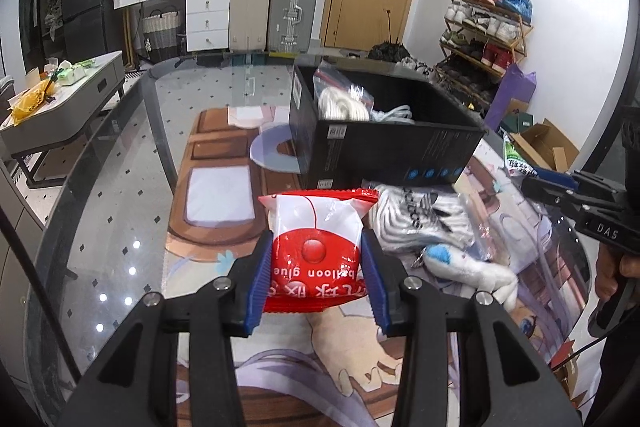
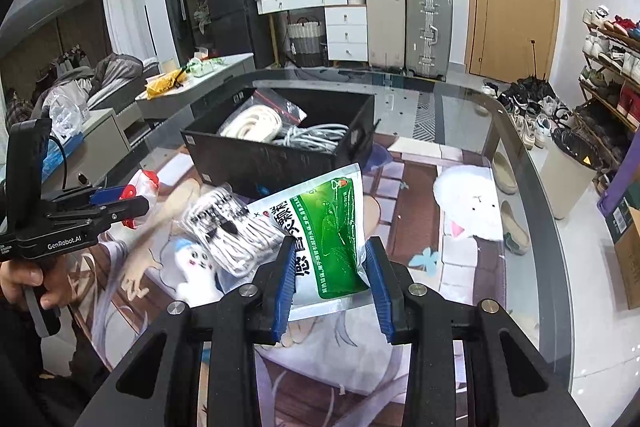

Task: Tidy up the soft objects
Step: 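Lift and carry the red bag and green sachet with both tools over the box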

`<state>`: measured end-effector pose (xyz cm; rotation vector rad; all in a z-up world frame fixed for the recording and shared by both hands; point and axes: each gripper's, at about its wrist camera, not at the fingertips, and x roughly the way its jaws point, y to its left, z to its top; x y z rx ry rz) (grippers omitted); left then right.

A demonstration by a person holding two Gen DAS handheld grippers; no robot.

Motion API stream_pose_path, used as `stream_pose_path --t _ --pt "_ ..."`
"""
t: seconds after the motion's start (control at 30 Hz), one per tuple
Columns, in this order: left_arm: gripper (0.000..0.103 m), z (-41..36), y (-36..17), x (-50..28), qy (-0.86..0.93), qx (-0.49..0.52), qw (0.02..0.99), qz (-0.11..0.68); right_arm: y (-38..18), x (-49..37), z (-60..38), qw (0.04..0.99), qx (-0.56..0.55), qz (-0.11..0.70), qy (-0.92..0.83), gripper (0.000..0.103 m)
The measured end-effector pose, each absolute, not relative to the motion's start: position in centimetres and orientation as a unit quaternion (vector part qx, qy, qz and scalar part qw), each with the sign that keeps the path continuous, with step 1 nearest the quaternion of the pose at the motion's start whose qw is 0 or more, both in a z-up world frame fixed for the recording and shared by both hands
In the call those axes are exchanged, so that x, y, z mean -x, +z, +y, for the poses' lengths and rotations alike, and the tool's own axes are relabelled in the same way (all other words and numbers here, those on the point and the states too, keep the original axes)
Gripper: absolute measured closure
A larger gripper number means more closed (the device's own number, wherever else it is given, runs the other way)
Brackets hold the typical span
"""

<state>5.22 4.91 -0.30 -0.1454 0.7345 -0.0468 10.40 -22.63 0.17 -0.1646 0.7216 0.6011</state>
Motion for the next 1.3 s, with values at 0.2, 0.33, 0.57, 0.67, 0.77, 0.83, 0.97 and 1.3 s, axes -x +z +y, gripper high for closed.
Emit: stream_pose_path --t 0.2,0.33,0.57,0.67,0.77,0.83,0.97,1.3 --pt "0.062 4.8 1.4 -5.4 -0.028 0.075 0.939 0.335 1.2 -10.2 -22.0 0.892 0.074 0.334 0.294 0.069" --pt "0.062 4.6 2.4 -5.9 -0.034 0.078 0.944 0.32 2.0 -10.2 -21.2 0.894 0.075 0.326 0.299 0.069" --pt "0.062 3.8 4.5 -7.2 -0.045 0.072 0.951 0.296 3.5 -10.9 -19.6 0.895 0.083 0.315 0.304 0.069" --pt "0.062 3.7 5.3 -7.9 -0.049 0.068 0.954 0.287 4.2 -11.2 -18.9 0.897 0.087 0.308 0.306 0.069" --pt "0.062 3.7 6.0 -8.4 -0.052 0.067 0.956 0.281 4.8 -11.6 -18.4 0.898 0.09 0.302 0.307 0.069" --pt "0.062 3.8 6.3 -8.7 -0.051 0.069 0.957 0.276 5.2 -12.0 -18.0 0.899 0.091 0.3 0.307 0.069" --pt "0.062 4.1 6.6 -9.7 -0.051 0.074 0.957 0.274 5.8 -13.1 -17.5 0.9 0.092 0.296 0.306 0.069" --pt "0.062 4.2 6.6 -12.5 -0.049 0.071 0.956 0.279 5.9 -15.6 -16.1 0.896 0.1 0.304 0.308 0.069"
